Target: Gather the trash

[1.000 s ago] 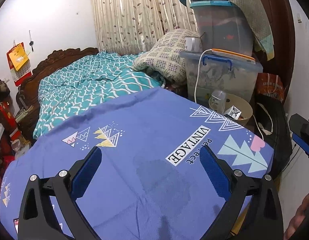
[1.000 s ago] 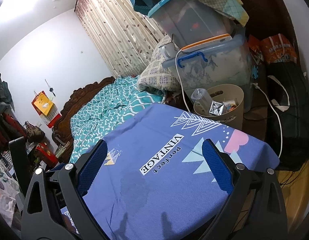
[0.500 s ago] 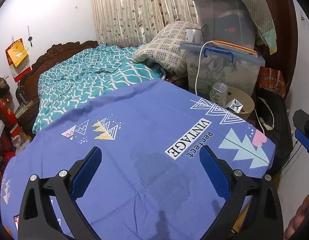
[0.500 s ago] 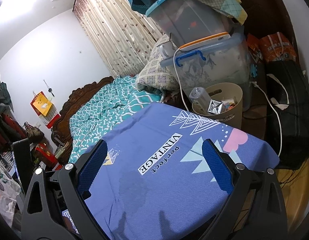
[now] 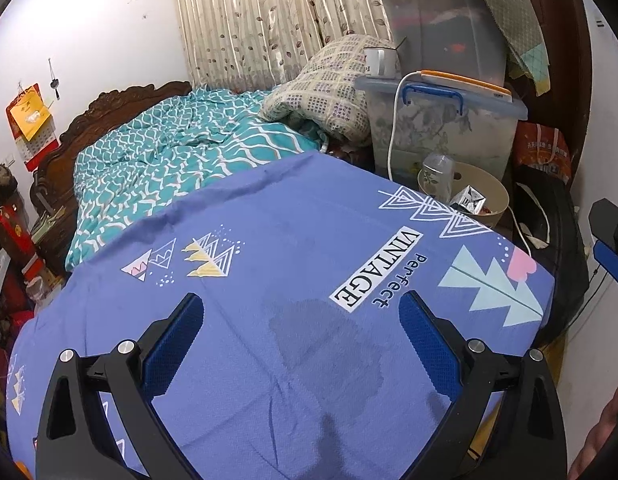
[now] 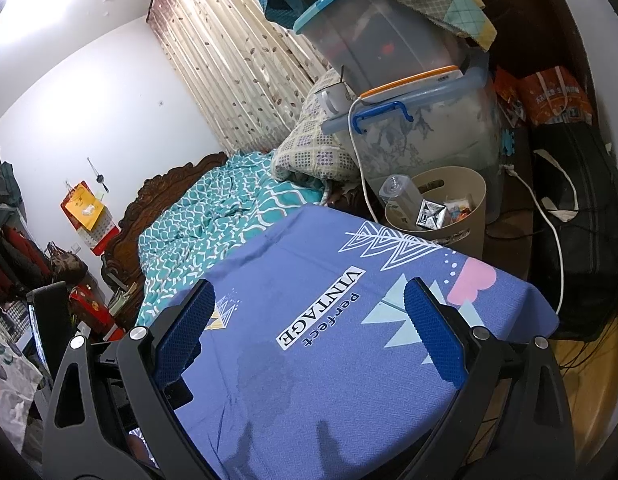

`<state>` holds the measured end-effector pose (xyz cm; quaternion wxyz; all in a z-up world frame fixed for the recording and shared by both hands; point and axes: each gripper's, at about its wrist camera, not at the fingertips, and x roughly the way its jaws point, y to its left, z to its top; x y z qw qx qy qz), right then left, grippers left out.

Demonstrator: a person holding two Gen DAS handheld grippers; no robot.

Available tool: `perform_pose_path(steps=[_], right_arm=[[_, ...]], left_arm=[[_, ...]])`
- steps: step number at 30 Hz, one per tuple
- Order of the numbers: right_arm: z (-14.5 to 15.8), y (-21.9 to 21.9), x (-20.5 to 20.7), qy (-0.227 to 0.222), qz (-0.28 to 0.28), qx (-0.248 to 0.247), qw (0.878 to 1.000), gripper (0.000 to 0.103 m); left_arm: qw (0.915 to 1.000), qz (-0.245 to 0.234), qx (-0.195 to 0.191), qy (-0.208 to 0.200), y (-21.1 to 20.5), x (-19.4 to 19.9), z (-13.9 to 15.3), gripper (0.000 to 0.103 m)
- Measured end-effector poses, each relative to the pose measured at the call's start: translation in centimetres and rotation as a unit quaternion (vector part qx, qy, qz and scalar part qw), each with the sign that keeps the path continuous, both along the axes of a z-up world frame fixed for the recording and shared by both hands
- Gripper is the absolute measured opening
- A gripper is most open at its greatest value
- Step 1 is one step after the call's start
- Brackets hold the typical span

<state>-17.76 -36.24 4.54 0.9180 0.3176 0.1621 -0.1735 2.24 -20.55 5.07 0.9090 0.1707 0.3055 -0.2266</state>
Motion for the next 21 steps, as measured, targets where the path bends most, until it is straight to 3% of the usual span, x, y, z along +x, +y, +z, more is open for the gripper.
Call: perform_pose_path(steps=[21], right_arm=[[0.03,-0.05,0.01,0.001,-0.001,0.001,1.0,0.095]], left_arm=[[0.9999,-0.01,0.01,0.008,-0.37,-0.13,-0.58,0.094]])
